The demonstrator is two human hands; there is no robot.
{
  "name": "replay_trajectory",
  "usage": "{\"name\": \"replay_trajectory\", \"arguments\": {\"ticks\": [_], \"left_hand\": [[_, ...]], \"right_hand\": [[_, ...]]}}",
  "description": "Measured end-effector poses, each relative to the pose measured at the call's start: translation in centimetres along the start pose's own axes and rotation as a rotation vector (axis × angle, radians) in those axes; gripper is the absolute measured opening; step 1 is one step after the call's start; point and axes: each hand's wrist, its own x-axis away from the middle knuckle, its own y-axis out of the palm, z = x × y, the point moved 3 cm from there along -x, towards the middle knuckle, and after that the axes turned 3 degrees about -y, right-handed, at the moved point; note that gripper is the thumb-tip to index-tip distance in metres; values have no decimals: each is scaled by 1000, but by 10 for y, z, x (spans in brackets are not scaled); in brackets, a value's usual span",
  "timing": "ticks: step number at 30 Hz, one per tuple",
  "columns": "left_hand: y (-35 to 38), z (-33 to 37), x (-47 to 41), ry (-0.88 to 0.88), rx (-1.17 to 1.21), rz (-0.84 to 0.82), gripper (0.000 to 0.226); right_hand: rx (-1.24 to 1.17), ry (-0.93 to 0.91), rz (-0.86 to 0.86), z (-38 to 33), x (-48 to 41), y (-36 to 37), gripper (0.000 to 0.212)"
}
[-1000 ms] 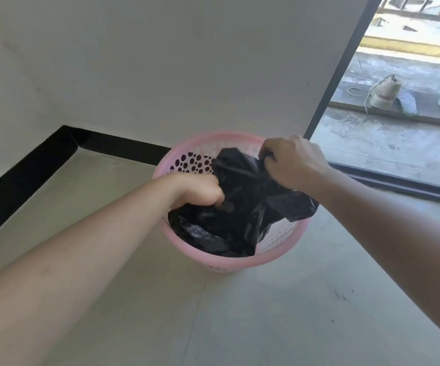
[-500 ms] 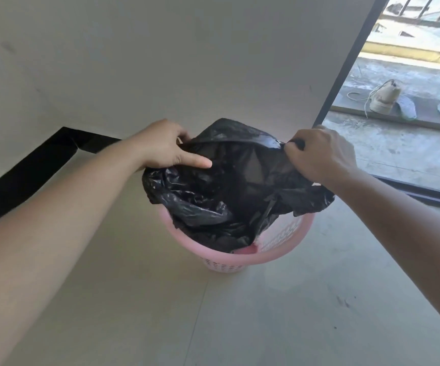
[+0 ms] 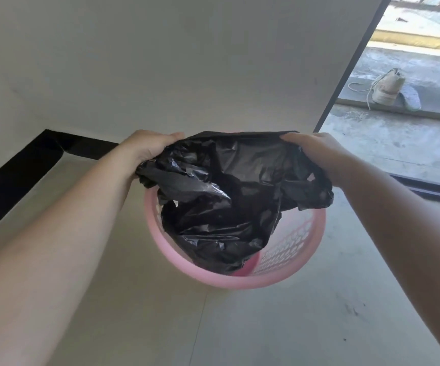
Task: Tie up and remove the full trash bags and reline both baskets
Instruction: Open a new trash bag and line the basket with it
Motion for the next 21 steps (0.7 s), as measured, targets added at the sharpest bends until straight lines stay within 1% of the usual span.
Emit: {"name": "replay_trajectory", "arguments": {"ticks": [2, 3, 4, 5, 6, 7, 8, 10, 12, 13, 16, 17, 19, 21], "left_hand": [[9, -10, -6, -78, 57, -251, 77], [13, -14, -8, -96, 78, -335, 85], [15, -17, -7, -112, 121, -386, 85], [16, -17, -3, -120, 173, -386, 74], [16, -17, -1, -113, 216, -345, 62], [14, -20, -4, -103, 268, -267, 58], [11, -22, -7, -76, 275, -194, 66], [8, -23, -13, -30, 174, -54, 85], [8, -18, -12, -13, 48, 46, 81], [9, -14, -12, -10, 26, 60, 77], [13, -12, -15, -23, 15, 40, 83], [12, -12, -13, -2, 23, 52, 80], [6, -10, -9, 98, 30, 88, 73], [2, -5, -6, 205, 55, 27, 75]], "right_hand": [[-57, 106, 12, 2, -3, 5, 33], [-66, 133, 6, 2, -6, 7, 31], [-67, 146, -6, 2, -8, 10, 29], [-67, 153, -20, 3, -10, 11, 28], [-75, 159, -37, 3, -12, 12, 28], [-90, 168, -61, 3, -12, 12, 29], [-100, 173, -89, 4, -13, 13, 29], [-94, 174, -139, 7, -14, 12, 24], [-77, 176, -169, 10, -13, 10, 23], [-72, 179, -163, 11, -12, 10, 25], [-85, 193, -140, 13, -8, 10, 28], [-88, 187, -139, 14, -8, 11, 30], [-52, 134, -84, 13, -5, 9, 33], [-63, 37, 8, 10, -9, 6, 34]]}}
